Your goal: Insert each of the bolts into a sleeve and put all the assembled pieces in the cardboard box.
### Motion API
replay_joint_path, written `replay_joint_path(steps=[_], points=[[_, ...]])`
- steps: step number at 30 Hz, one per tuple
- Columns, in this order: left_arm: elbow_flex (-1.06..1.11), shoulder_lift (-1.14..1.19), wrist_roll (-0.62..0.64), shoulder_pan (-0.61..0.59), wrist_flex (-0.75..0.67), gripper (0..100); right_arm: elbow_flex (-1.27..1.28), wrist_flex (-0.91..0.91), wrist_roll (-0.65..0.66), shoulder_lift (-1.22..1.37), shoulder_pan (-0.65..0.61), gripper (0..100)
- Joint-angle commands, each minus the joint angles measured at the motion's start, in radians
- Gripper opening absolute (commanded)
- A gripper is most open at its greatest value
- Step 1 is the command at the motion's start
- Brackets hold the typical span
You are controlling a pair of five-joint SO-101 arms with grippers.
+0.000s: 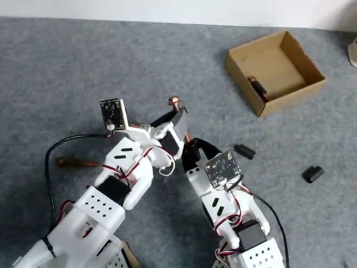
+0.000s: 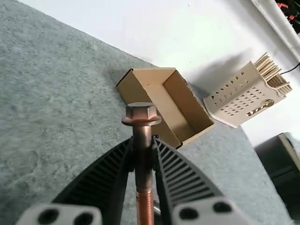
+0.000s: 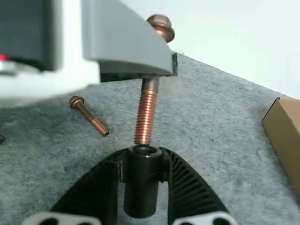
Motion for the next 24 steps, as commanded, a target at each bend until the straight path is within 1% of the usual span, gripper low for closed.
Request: replay_joint_path(steps=[1, 3, 8, 10, 13, 16, 20, 22, 24], points=[[-0.027, 0.001, 0.012, 0.033, -0.026, 1, 0.035, -0.024, -0.032, -0.008, -0.015, 0.5], [-0.024, 0.001, 0.015, 0.033, -0.025, 1, 0.035, -0.021, -0.032, -0.008, -0.015, 0.5], [-0.013, 0.002, 0.011, 0.035, -0.025, 1, -0.027, 0.059, -0.032, -0.008, -0.012, 0.5], [0.018, -0.005, -0.040, 0.048, -0.025, 1, -0.044, 0.058, -0.032, -0.008, -0.002, 0.5], [0.050, -0.007, -0.155, 0.102, -0.025, 1, -0.051, 0.056, -0.032, -0.008, 0.039, 0.5], [0.073, -0.007, -0.222, 0.171, 0.002, 1, -0.056, 0.054, -0.032, -0.008, 0.082, 0.5], [0.073, -0.007, -0.265, 0.271, 0.100, 1, -0.056, 0.054, -0.032, -0.008, 0.128, 0.5], [0.074, 0.001, -0.264, 0.274, 0.104, 1, -0.056, 0.054, -0.034, -0.010, 0.142, 0.5], [0.073, 0.002, -0.265, 0.246, 0.106, 1, -0.056, 0.054, -0.035, -0.010, 0.153, 0.5]])
